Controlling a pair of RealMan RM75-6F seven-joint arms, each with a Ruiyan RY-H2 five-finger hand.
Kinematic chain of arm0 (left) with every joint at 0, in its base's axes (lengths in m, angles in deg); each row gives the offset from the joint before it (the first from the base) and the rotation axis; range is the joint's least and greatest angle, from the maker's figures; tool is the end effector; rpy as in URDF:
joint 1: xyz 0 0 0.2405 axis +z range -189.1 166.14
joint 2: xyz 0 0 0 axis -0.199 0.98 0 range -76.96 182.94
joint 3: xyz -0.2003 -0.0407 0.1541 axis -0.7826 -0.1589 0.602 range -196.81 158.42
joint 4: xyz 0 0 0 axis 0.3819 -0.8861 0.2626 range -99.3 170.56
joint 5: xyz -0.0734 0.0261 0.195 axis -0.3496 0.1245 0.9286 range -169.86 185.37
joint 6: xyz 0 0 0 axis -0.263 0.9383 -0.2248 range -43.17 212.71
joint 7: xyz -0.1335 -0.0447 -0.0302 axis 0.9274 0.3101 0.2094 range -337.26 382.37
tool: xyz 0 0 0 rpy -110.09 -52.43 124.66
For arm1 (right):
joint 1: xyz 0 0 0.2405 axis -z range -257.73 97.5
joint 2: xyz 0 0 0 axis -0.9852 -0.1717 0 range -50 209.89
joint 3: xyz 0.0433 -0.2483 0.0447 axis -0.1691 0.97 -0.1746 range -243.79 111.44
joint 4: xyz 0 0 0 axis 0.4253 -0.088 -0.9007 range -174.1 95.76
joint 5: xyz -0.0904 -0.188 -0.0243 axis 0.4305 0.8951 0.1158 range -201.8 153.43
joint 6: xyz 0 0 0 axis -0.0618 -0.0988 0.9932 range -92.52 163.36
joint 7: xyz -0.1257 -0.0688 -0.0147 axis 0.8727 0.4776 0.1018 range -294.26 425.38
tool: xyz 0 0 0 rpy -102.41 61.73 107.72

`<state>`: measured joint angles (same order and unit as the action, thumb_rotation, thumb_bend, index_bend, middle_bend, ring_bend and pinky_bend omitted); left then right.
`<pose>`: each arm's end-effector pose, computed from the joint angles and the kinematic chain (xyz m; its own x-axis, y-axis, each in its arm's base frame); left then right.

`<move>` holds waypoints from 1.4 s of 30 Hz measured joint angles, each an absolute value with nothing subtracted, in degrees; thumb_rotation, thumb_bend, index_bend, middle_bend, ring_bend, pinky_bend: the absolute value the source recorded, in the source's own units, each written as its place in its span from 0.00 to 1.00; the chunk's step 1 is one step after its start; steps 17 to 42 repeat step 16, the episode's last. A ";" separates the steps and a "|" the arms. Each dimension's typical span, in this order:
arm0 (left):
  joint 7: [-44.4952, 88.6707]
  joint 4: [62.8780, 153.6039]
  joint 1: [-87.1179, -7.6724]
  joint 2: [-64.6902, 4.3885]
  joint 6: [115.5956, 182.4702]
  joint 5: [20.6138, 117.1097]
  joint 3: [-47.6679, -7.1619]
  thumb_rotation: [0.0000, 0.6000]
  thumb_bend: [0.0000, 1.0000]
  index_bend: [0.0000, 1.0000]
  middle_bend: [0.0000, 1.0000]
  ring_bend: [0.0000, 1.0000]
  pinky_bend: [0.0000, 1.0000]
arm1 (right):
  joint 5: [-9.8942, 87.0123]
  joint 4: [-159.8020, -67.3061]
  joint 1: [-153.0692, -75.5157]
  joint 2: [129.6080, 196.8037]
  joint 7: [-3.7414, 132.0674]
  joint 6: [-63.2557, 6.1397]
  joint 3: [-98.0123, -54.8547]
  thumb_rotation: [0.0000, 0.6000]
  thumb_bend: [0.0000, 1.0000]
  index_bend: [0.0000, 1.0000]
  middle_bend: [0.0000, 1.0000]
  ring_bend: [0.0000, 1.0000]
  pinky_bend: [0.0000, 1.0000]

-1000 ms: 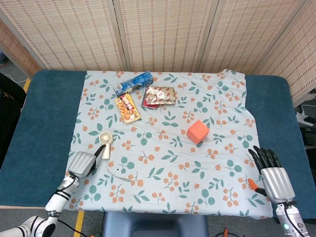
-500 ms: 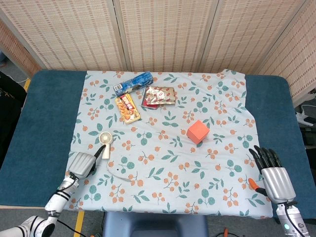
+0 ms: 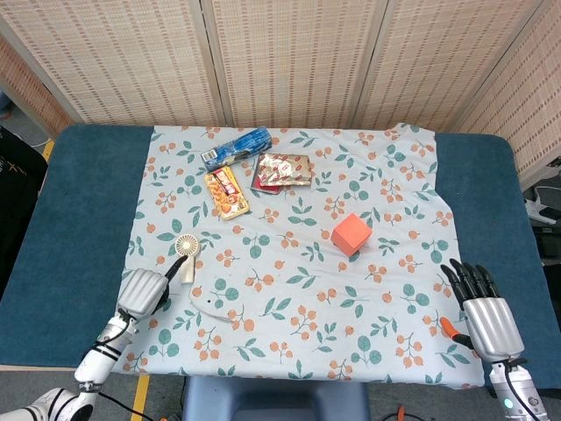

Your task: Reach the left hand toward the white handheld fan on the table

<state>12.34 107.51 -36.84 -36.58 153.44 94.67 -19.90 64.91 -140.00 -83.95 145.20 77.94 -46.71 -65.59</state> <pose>-0.2543 0.2720 -0.0024 0.5517 0.1335 0.8233 0.7948 -0.3832 -0.4705 -0.2805 -0.1595 0.1239 0.4470 -0.1177 0.8868 -0.8944 -0.0743 0.4410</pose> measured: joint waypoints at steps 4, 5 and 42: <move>14.38 112.47 -34.03 -33.34 162.50 98.95 -18.62 1.00 0.47 0.00 0.50 0.48 0.72 | 65.88 -140.51 -83.87 145.05 77.87 -46.96 -65.20 1.00 0.16 0.00 0.00 0.00 0.00; 15.47 114.68 -32.69 -31.68 164.96 99.91 -17.77 1.00 0.42 0.00 0.32 0.28 0.57 | 66.11 -140.63 -83.84 144.97 77.81 -47.01 -65.09 1.00 0.16 0.00 0.00 0.00 0.00; 25.53 123.45 -19.36 -17.64 178.48 102.72 -10.53 0.74 0.32 0.00 0.00 0.00 0.11 | 68.28 -141.84 -83.61 144.88 78.13 -47.68 -64.35 1.00 0.16 0.00 0.00 0.00 0.00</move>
